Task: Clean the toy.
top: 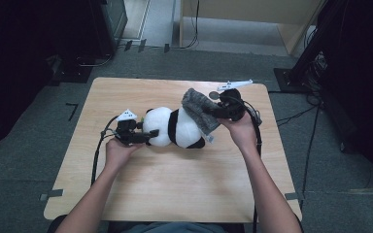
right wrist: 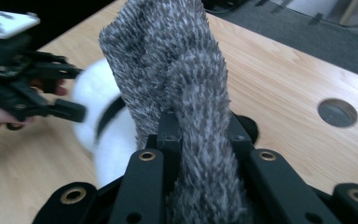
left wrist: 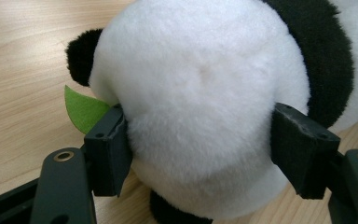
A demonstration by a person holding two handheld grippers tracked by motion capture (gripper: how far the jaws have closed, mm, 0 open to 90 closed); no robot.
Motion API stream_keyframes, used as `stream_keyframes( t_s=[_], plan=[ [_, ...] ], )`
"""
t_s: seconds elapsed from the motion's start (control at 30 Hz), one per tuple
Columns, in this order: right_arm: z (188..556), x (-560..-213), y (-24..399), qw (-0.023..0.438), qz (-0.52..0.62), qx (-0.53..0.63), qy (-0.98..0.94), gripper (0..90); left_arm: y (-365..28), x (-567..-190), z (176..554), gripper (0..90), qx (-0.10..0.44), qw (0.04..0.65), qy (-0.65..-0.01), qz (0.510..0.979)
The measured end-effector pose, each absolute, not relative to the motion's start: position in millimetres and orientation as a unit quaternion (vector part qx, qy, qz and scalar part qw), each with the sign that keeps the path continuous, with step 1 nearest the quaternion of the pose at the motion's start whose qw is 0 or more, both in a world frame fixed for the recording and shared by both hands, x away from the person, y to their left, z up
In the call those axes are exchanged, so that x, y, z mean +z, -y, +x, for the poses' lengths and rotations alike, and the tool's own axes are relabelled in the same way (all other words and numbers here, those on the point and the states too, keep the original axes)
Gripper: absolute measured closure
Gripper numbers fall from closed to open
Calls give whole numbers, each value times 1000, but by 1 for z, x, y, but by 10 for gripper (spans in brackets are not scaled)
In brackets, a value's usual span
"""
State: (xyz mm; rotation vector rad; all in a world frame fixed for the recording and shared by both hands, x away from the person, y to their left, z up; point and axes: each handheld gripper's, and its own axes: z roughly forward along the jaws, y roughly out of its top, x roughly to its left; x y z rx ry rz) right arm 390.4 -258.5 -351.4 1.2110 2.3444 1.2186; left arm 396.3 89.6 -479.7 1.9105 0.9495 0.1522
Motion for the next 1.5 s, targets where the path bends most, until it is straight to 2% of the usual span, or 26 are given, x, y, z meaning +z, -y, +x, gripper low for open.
stream_keyframes(
  t_s=[0.37,0.77,1.13,1.5],
  plan=[
    [373,-335,201,98,353,433,-824,750,-90,-479,396,277,64,479,-389,784],
    [392,-376,135,56,333,400,-852,750,-90,-479,396,269,63,479,-388,785],
    [399,-401,129,49,343,373,-861,746,-90,-480,396,261,63,481,-389,783],
    [388,-397,152,59,345,370,-861,743,-89,-480,396,255,67,481,-389,783]
  ],
)
